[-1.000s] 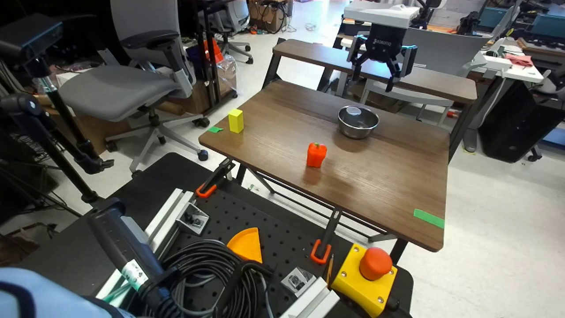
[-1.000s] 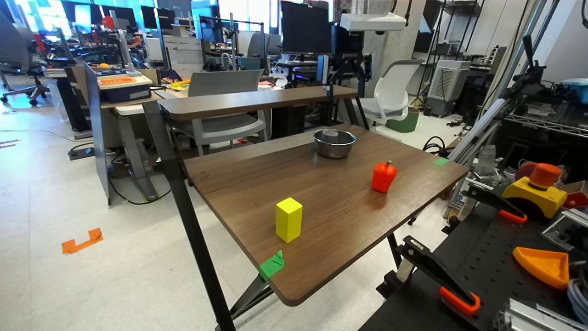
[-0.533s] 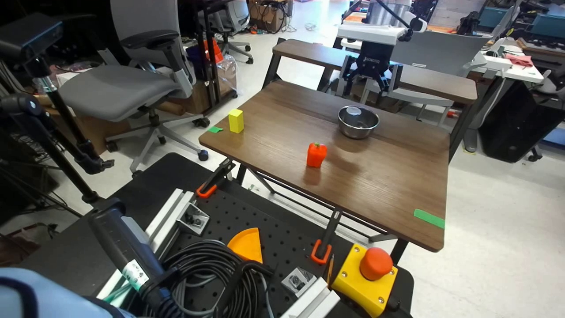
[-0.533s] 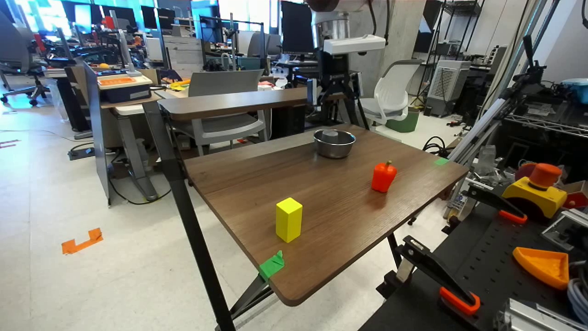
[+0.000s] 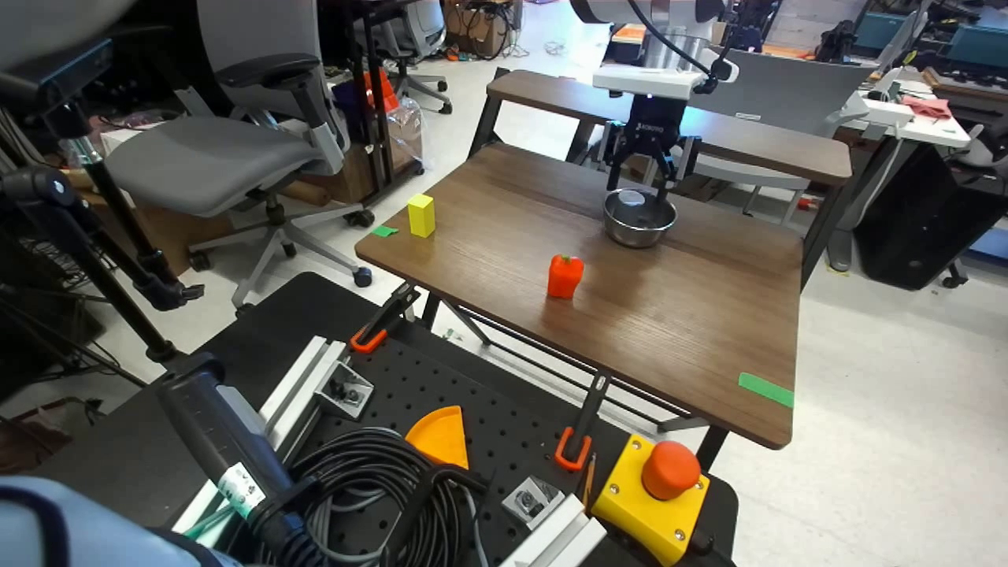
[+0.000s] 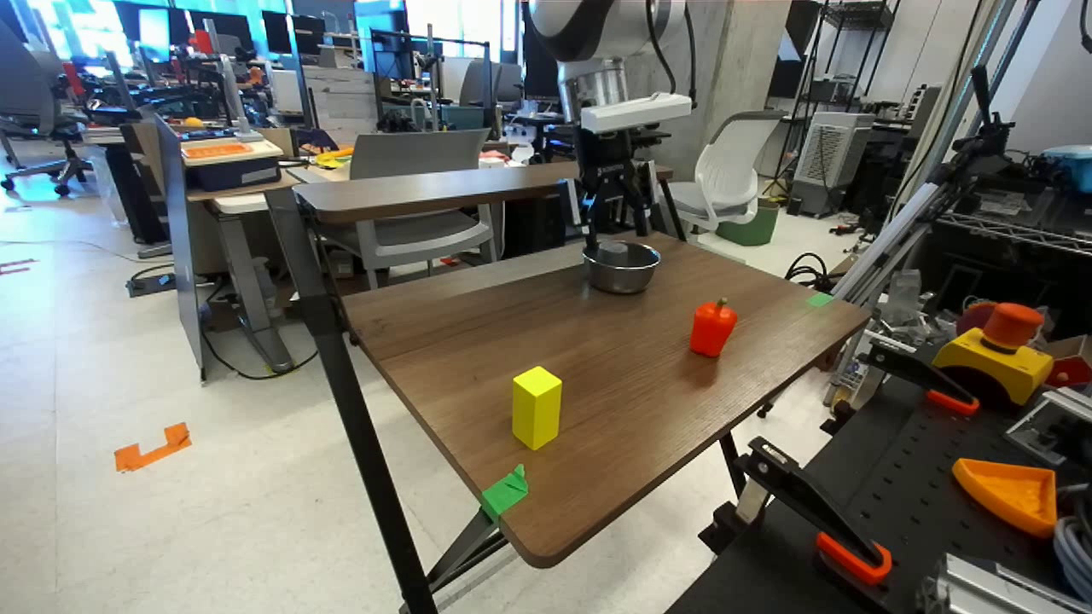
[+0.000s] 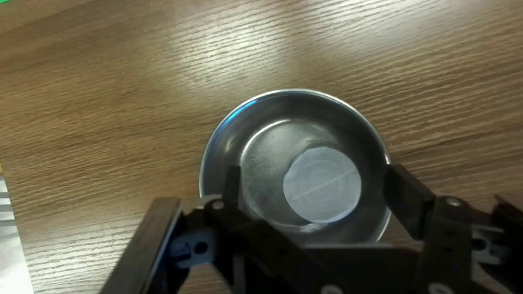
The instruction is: Remove the grey thing from the pot and put it on the table
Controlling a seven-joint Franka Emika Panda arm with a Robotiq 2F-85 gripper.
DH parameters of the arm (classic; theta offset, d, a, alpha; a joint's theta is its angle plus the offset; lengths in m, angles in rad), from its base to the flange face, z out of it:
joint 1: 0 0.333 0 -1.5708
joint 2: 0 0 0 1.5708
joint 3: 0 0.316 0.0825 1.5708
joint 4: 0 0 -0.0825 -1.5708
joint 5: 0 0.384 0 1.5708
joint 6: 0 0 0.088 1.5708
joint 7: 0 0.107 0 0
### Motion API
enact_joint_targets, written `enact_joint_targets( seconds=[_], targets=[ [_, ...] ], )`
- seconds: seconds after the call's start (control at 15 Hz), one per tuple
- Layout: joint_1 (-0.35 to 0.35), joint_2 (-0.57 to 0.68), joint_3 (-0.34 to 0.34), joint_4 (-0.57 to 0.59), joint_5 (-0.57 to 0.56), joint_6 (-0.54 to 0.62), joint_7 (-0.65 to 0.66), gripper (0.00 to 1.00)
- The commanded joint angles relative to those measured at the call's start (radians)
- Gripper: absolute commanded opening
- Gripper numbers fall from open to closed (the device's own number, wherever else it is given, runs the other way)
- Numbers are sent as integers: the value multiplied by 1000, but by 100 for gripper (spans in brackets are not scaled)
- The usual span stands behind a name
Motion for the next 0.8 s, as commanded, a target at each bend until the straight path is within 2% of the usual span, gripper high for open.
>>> enact_joint_targets(
  seconds=[0.0, 0.2, 0.33, 0.47, 0.73],
  targets=[
    [9, 76, -20, 138, 9, -73, 5, 58],
    [8, 119, -27, 204, 9, -111, 16, 34],
    [7, 142, -31, 247, 8, -142, 26, 21],
    [6, 151, -30, 275, 11, -160, 29, 21],
    [-3, 58, -2, 218, 12, -137, -3, 21]
  ],
)
